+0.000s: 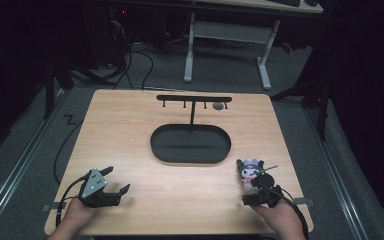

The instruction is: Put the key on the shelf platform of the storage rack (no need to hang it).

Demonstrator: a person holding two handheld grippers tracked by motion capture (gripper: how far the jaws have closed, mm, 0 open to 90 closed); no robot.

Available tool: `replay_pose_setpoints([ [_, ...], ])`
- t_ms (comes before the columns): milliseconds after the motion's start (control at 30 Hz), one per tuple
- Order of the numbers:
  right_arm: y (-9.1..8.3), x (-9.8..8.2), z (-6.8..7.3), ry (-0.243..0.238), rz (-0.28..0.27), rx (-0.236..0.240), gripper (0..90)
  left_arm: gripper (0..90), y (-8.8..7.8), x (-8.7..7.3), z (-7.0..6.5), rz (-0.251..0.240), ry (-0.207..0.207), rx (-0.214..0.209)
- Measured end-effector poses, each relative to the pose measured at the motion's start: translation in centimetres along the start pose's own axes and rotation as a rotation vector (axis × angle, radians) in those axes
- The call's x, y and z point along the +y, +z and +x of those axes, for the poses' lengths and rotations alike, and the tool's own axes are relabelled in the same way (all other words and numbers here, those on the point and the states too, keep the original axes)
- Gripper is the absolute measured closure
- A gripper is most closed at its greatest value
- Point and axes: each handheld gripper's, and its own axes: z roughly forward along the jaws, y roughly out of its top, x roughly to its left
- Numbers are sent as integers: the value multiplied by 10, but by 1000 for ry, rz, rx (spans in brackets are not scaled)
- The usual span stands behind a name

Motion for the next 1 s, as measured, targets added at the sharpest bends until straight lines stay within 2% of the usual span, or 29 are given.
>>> replay_pose_setpoints([
  [267, -2, 15, -2, 19, 2, 6, 254, 155, 0, 0, 0, 1, 0, 0],
  [400, 2, 24, 0, 24, 19, 9, 253, 155, 0, 0, 0, 0, -1, 0],
  [767, 14, 36, 1, 46, 28, -30, 286, 155, 0, 0, 0, 2, 2, -2],
  [1000, 16, 40, -4, 60, 48, -51, 349, 155, 0, 0, 0, 1, 3, -1],
])
